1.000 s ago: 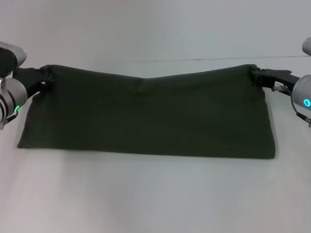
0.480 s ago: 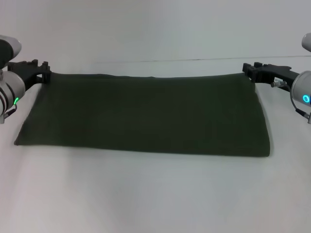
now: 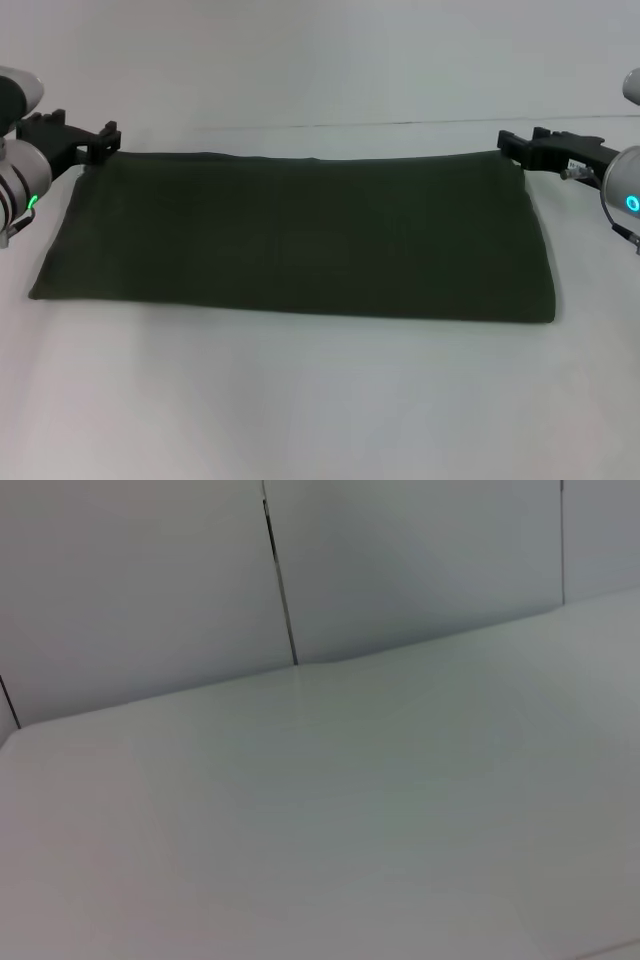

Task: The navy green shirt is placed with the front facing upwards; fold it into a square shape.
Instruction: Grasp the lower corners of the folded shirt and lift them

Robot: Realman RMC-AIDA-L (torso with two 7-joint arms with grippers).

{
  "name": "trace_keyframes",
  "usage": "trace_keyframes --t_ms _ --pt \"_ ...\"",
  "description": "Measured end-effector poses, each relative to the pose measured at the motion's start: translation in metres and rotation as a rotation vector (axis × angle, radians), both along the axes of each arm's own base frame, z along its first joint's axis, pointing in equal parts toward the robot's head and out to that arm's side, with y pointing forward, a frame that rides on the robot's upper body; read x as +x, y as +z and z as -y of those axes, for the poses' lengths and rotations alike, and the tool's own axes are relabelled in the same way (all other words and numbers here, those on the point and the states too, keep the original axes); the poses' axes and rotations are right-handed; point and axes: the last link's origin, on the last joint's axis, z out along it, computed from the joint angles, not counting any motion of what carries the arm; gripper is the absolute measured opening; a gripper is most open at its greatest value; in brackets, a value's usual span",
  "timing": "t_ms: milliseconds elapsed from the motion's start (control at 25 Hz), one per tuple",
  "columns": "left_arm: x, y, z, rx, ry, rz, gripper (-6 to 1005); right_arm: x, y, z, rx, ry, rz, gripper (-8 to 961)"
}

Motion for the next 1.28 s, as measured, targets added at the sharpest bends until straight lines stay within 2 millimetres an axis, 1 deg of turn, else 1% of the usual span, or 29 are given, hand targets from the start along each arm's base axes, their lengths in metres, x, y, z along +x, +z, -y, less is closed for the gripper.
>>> trace_keyframes --t_ms 240,360,480,680,800,1000,1040,1120,1160,1240,1280 --pt "0.0 0.002 0.0 0.005 -0.006 0.014 684 0.001 0.001 0.006 -0.017 0.033 -0.025 557" --pt "-0.001 0.002 0.002 0.008 -0.004 0.04 751 0.003 0.004 0.01 -0.019 0.051 -0.035 660" --pt "-0.004 0.007 0.009 0.02 -0.034 0.147 878 0.005 0.005 0.017 -0.029 0.068 -0.059 757" --pt "-0.005 0.013 0.02 0.005 -0.095 0.277 878 0.009 0.01 0.028 -0.03 0.105 -0.096 905" --pt "-0.01 0.022 0.035 -0.029 -0.14 0.373 878 0.008 0.011 0.037 -0.049 0.162 -0.112 913" --pt "-0.023 0.037 0.069 -0.116 -0.191 0.453 878 0.007 0.011 0.052 -0.082 0.241 -0.126 917" --pt "-0.028 0.04 0.078 -0.138 -0.19 0.458 878 0.007 0.01 0.055 -0.088 0.249 -0.131 916" --pt "-0.034 0.045 0.089 -0.167 -0.18 0.467 878 0.008 0.009 0.058 -0.097 0.26 -0.14 915" --pt "-0.037 0.048 0.095 -0.184 -0.165 0.474 878 0.007 0.008 0.065 -0.115 0.287 -0.148 915" --pt "-0.045 0.052 0.103 -0.202 -0.116 0.484 878 0.007 0.007 0.068 -0.123 0.302 -0.149 914" --pt "-0.045 0.052 0.103 -0.202 -0.116 0.484 878 0.006 0.006 0.071 -0.131 0.318 -0.151 913"
